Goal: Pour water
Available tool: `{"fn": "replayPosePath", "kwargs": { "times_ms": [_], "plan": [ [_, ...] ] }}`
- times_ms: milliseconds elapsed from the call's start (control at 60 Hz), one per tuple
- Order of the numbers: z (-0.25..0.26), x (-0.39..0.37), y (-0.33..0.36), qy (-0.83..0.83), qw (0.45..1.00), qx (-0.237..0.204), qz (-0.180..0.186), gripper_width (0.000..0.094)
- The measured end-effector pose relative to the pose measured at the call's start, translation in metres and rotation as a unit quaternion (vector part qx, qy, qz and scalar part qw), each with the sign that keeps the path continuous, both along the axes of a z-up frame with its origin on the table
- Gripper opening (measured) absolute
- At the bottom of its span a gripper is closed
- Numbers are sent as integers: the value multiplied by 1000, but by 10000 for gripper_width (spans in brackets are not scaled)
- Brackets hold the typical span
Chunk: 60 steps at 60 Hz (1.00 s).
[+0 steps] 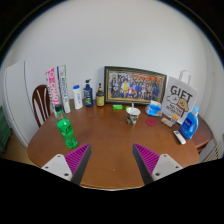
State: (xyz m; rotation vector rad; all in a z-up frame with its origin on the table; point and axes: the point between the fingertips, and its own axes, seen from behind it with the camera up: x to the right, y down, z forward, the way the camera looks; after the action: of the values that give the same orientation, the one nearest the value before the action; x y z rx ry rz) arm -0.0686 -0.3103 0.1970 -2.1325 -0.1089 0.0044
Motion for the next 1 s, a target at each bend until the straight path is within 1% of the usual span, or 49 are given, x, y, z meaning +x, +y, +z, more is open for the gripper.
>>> {"fn": "replayPosePath", "kwargs": {
  "times_ms": [83, 267, 333, 467, 617, 683, 750, 783, 800, 833, 867, 900, 933, 967, 983, 1000],
  "plan": [
    [-22, -44, 2, 4, 1000, -6, 4, 853],
    [-52, -151, 29, 42, 999, 21, 26, 857],
    [-59, -180, 47, 48, 998, 38, 32, 858],
    [-75, -215, 90, 51, 995, 78, 26, 860],
    [-91, -227, 133, 42, 993, 111, 19, 841],
    [-99, -225, 143, 32, 992, 117, 15, 775],
    [-103, -225, 151, 20, 992, 126, 15, 643],
    [-105, -224, 155, 13, 991, 129, 16, 553],
    [-104, -224, 156, 10, 991, 133, 17, 532],
    [-103, -226, 156, 10, 990, 139, 23, 527],
    [-102, -231, 157, 6, 989, 147, 35, 488],
    [-101, -234, 158, 0, 988, 151, 43, 477],
    [-102, -234, 158, -2, 987, 153, 49, 429],
    [-101, -233, 158, -3, 987, 154, 49, 404],
    [-100, -232, 159, -4, 987, 155, 48, 377],
    [-99, -231, 159, -6, 987, 157, 47, 376]
  ]
}}
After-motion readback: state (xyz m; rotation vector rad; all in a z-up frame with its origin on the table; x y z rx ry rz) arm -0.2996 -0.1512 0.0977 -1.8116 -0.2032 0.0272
